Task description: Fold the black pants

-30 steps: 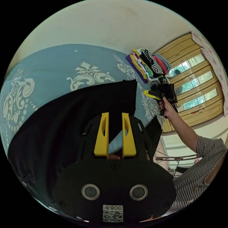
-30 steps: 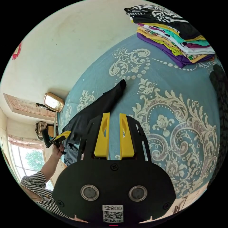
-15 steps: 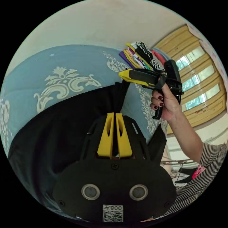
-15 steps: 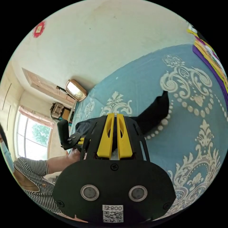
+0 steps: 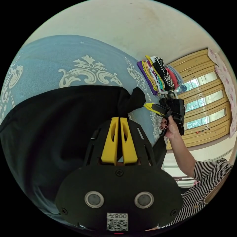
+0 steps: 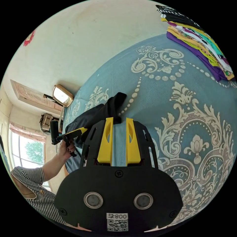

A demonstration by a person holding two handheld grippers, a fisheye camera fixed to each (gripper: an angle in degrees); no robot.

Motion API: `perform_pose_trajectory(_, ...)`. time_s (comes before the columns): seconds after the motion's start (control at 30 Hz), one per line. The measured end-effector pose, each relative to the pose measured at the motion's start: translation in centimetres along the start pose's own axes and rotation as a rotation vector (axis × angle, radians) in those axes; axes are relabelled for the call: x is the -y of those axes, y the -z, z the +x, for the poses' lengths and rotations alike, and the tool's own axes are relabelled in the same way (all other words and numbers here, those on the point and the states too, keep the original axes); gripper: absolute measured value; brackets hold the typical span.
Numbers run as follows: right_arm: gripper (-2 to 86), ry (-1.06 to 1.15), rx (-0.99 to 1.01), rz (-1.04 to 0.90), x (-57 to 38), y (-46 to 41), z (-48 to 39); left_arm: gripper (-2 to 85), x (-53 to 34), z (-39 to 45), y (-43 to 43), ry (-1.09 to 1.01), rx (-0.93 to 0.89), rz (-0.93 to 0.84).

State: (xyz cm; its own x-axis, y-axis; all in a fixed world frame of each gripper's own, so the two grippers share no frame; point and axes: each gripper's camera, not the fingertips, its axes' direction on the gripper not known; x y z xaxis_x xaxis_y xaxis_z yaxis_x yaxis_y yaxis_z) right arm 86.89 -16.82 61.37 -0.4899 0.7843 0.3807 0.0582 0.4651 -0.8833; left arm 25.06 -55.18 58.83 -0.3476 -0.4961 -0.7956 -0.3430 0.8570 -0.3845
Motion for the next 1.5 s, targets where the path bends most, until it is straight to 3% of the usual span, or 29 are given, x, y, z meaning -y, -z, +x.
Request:
perform_pose_trajectory(0.33, 2.6, 0.13, 0.076, -0.111, 3.7, -1.6, -3.7, 1.1, 2.1, -3.4, 0.3, -0.005, -0.075, 0.021)
perform_pose_trajectory(0.57, 1.1, 0.182, 0.13, -0.01, 4.6, 9.3, -5.4, 1.7, 3.8, 1.0, -1.7, -0.237, -0.221, -0.058)
perform_pose_trajectory(0.77, 1.0, -0.053, -0.053, -0.231, 1.6, 8.3, -0.7, 3.8, 2.9, 2.8, -7.0, -0.329, -0.138, -0.312)
perform_pose_trajectory(0.87, 1.5, -0.161, -0.083, -0.147, 0.0, 8.0, 0.7, 5.4, 2.8, 2.3, -5.8, -0.312, -0.124, -0.273)
perform_pose_trajectory(0.97, 3.8, -0.115, -0.071, -0.024, 0.9, 8.1, -1.2, 6.8, 3.7, 1.6, -3.6, -0.299, -0.08, -0.205)
perform_pose_trajectory(1.13, 8.9, -0.011, -0.173, -0.069, 5.7, 4.1, -5.6, 7.5, 5.0, -0.1, 0.0, -0.248, 0.084, -0.115)
perform_pose_trajectory(1.3, 6.1, 0.051, -0.387, -0.132, 8.7, -0.9, -8.9, 6.9, 4.8, -2.0, 1.7, -0.152, 0.224, -0.085)
perform_pose_trajectory(1.5, 1.8, 0.168, -0.466, -0.153, 9.3, -1.8, -13.1, 3.6, 4.9, -1.4, 1.2, -0.113, 0.296, -0.122)
